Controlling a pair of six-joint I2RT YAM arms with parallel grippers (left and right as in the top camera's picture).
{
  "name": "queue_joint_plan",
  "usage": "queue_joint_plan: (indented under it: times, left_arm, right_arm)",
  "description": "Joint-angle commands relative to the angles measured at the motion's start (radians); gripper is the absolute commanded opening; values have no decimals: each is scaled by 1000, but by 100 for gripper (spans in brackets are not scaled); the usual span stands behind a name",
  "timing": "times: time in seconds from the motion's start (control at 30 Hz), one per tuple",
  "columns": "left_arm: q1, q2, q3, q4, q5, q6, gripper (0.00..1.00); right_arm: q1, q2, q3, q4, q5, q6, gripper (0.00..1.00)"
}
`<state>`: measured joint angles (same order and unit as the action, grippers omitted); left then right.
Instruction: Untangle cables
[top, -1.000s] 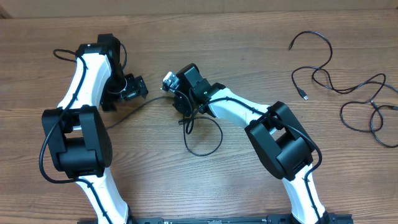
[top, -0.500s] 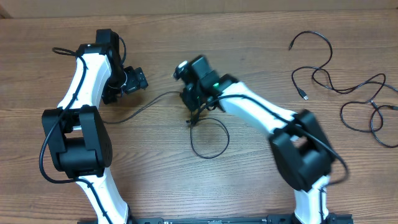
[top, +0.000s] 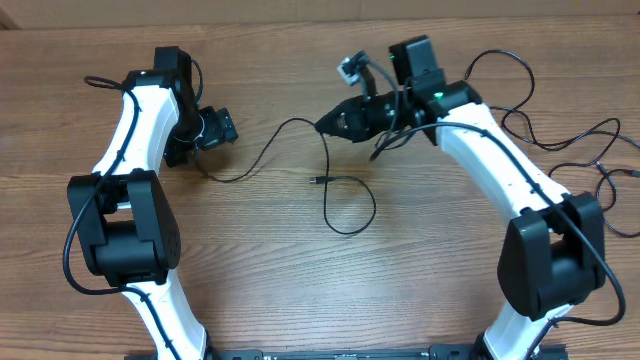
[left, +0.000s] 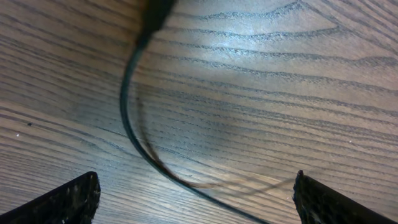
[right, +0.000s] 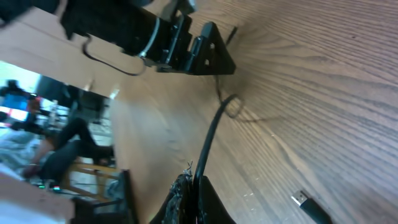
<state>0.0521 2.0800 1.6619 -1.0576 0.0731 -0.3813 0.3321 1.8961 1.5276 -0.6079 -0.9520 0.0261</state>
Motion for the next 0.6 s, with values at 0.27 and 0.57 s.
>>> queue_joint_plan:
  times: [0.27,0.57]
  left_arm:
    - [-7,1,-5,0,-10,8,100]
    - [-7,1,-5,0,-10,8,99]
  right_arm:
    - [-198,-192,-1,-10,-58,0,4]
    - [-97,-171,-13,-98,359,0,67]
